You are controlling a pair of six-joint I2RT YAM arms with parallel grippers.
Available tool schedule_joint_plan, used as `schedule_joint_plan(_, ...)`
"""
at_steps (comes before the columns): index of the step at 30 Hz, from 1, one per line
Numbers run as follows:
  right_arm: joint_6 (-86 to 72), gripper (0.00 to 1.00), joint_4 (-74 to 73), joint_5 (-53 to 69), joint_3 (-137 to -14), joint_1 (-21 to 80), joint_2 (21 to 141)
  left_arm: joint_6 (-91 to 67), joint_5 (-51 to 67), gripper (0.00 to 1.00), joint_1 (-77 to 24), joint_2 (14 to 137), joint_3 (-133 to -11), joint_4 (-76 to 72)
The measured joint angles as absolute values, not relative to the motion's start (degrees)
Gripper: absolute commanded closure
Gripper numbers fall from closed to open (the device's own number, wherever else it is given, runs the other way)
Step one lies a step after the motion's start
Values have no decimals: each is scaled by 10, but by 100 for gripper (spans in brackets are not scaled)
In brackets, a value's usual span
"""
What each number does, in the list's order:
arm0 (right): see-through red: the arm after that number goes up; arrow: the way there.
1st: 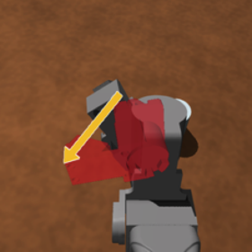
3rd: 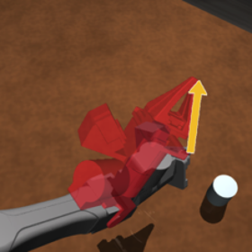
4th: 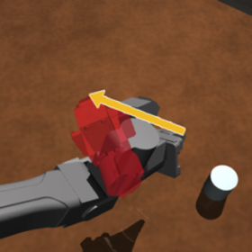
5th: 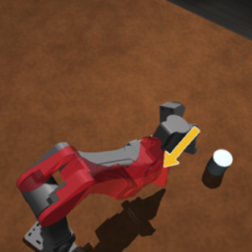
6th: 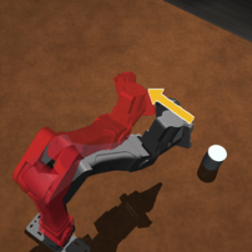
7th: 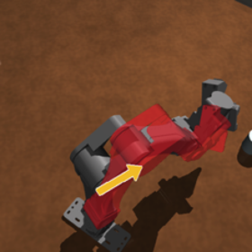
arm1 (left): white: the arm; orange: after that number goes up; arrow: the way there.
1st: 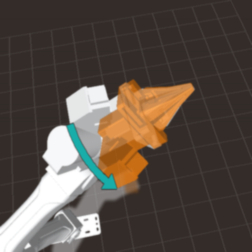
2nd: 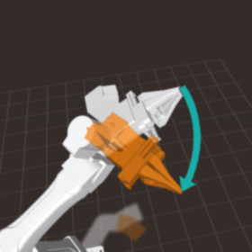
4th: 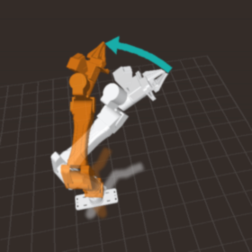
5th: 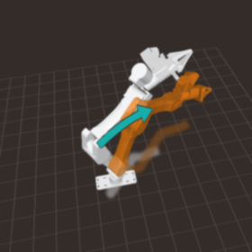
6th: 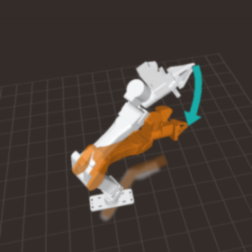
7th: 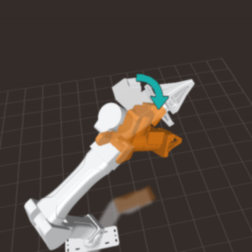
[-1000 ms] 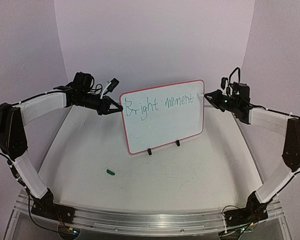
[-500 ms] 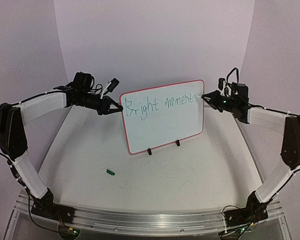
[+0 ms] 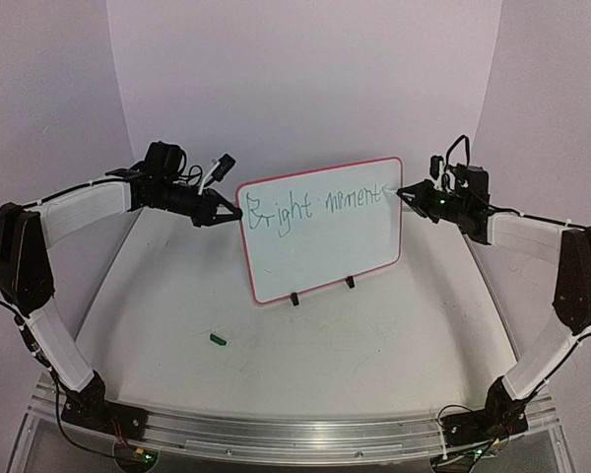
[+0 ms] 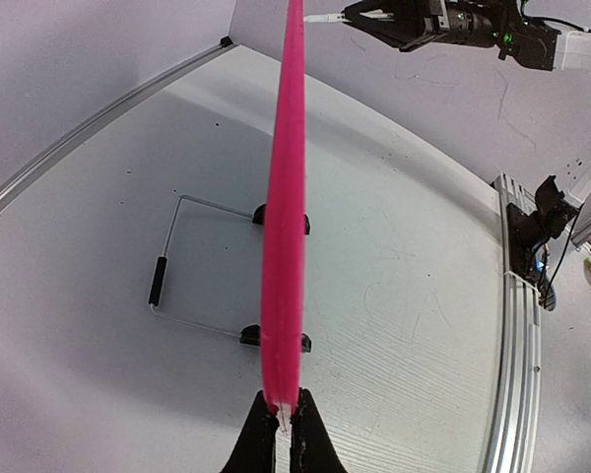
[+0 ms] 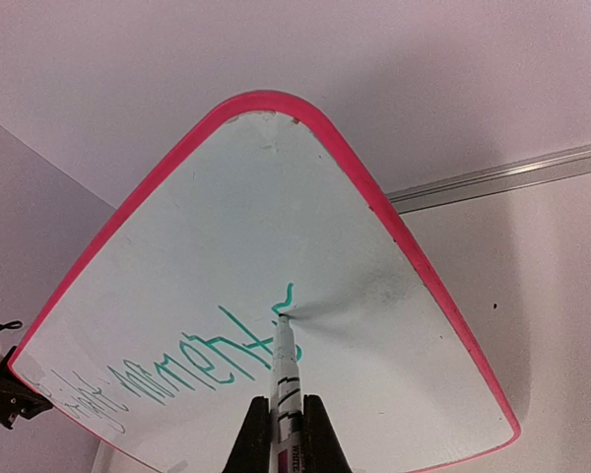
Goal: Write a sentence on the whiteboard
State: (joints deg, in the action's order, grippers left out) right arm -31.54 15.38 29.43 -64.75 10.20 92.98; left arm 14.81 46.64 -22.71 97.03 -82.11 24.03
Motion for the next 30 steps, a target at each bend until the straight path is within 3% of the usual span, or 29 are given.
schedule_joint_plan(30,-318,100,149,258,-632,102,930,148,465,100,-228,970,-821,240)
